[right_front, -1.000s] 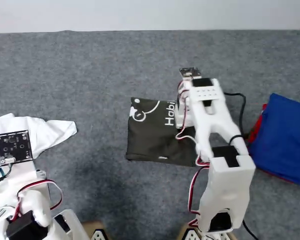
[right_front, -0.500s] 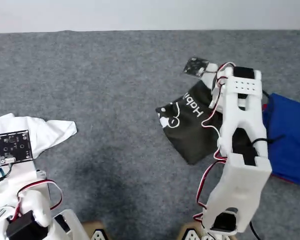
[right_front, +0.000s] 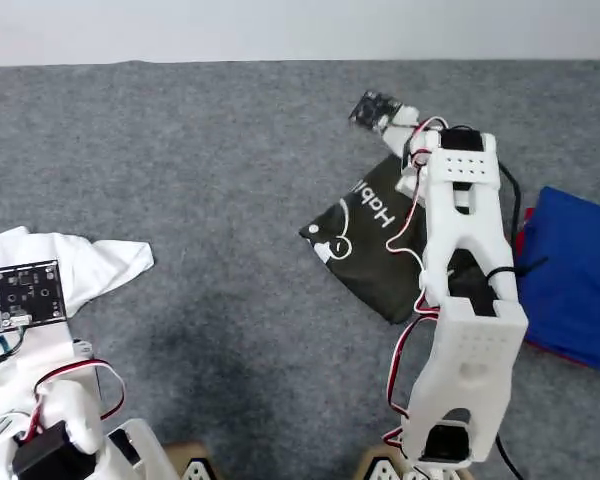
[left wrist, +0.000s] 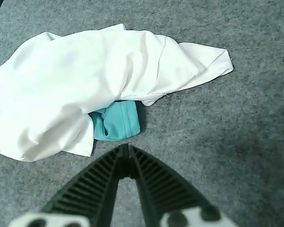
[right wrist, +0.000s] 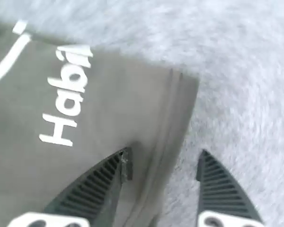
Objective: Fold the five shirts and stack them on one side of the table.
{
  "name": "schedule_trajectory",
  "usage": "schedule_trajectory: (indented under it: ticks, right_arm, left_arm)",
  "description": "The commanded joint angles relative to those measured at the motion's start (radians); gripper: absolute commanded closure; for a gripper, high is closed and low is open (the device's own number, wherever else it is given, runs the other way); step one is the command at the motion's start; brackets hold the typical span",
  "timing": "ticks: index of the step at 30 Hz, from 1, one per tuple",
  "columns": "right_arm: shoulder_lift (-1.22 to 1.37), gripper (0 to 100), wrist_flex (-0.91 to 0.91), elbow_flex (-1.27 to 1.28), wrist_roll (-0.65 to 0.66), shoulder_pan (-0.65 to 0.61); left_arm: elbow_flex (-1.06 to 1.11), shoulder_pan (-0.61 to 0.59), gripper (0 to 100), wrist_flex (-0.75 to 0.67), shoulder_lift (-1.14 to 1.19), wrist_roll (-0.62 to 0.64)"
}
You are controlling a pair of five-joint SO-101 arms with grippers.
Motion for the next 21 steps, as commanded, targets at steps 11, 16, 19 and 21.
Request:
schedule_trajectory:
  ticks: [11,16,19,21]
  right_arm:
    - [-0.004,75.7,0.331,-0.215,-0.766,0.016]
    - [0.116,91.6,0.211,-0.221,-0.816,0.012]
    - [0.199,98.5,0.047,-0.222,-0.813,-0.008]
    - [0.231,98.0,-0.027,-0.222,-0.813,-0.028]
  left_arm:
    - [-0.004,0.003,100,-0.025,-0.002,-0.008]
    - [-0.004,0.003,100,-0.025,0.000,-0.008]
    - [-0.004,0.003,100,-0.025,0.000,-0.008]
    - [-0.002,0.003,100,-0.025,-0.002,-0.008]
